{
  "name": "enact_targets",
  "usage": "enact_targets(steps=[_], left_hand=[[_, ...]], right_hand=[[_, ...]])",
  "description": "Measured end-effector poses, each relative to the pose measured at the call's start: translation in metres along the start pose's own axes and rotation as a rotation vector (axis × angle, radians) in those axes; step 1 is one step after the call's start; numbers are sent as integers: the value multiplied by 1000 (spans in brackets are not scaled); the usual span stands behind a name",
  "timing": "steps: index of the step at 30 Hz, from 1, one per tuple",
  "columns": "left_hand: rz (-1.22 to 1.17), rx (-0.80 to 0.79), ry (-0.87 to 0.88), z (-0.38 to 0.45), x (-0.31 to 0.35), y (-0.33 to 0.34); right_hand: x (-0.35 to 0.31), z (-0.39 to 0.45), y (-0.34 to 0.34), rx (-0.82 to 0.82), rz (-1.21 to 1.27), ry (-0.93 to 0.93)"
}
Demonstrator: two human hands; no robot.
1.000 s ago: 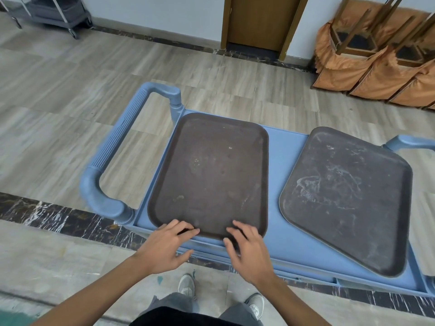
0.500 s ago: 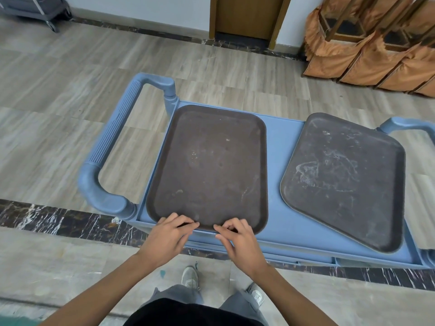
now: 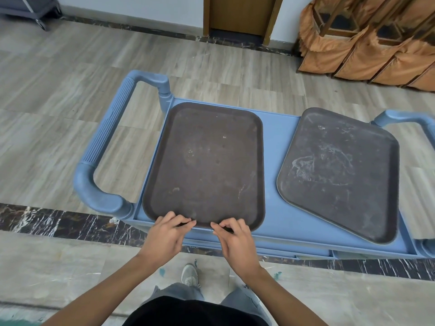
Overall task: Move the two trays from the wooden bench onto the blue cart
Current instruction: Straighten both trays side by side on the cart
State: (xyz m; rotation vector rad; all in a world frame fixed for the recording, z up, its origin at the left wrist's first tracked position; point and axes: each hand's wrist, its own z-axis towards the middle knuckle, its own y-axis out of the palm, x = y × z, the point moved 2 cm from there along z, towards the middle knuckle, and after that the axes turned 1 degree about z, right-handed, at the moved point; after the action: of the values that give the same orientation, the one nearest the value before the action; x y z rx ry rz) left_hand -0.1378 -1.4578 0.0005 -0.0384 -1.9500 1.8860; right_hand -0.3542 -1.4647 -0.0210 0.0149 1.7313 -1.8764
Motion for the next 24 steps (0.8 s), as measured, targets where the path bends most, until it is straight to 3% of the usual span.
enact_targets(steps=[8,14,24], left_hand=[[-43,28,-60,1,3,2],[-46,-73,-96,22,13,-4],[-158,-61,104,131,92,2]], right_hand=[[0,0,-3,-5,12,-5],[13,0,-15,1,98,17],[135,-22,-88,188,-16,333]])
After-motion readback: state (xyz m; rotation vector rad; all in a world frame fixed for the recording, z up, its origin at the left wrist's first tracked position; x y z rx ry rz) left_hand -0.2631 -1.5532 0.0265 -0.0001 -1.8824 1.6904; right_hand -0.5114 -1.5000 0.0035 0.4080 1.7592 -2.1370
